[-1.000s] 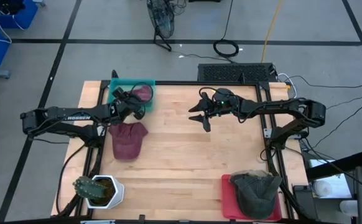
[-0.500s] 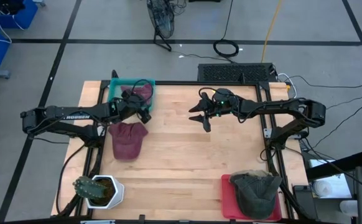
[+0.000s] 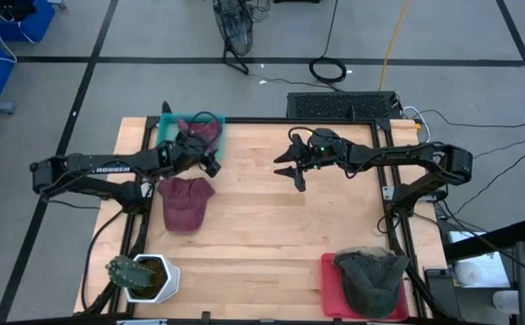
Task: Pick & Place hat
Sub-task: Put the right red cap into the blue bin, then put the red cap into the blue bin
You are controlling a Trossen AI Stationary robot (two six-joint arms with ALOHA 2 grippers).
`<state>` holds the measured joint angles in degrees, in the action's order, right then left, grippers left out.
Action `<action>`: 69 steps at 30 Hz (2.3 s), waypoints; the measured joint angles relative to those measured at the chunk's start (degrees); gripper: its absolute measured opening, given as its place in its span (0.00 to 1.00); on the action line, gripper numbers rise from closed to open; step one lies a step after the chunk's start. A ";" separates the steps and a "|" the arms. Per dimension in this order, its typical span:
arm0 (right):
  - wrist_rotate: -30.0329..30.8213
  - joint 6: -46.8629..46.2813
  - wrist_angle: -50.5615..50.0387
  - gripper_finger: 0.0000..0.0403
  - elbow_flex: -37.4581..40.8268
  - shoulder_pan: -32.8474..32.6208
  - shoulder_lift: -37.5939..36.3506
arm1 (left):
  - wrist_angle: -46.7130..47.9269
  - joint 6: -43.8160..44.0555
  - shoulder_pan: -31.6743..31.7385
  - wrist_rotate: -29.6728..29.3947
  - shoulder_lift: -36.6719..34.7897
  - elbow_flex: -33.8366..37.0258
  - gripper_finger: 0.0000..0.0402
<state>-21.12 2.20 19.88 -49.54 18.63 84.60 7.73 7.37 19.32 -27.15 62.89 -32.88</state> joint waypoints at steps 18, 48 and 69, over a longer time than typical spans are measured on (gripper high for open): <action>0.02 -0.02 0.50 0.38 0.00 0.00 0.00 | -6.01 8.84 12.16 1.24 17.01 0.00 0.23; 0.22 -1.15 8.15 0.38 3.67 0.00 0.04 | -0.85 0.56 12.74 -2.37 6.31 0.09 0.22; -0.14 -1.49 6.40 0.38 3.69 0.00 0.02 | 7.47 3.58 -16.96 11.25 -12.61 0.02 0.22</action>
<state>-21.27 0.71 26.28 -45.84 18.63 84.62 15.20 10.95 2.36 -15.90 50.28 -32.86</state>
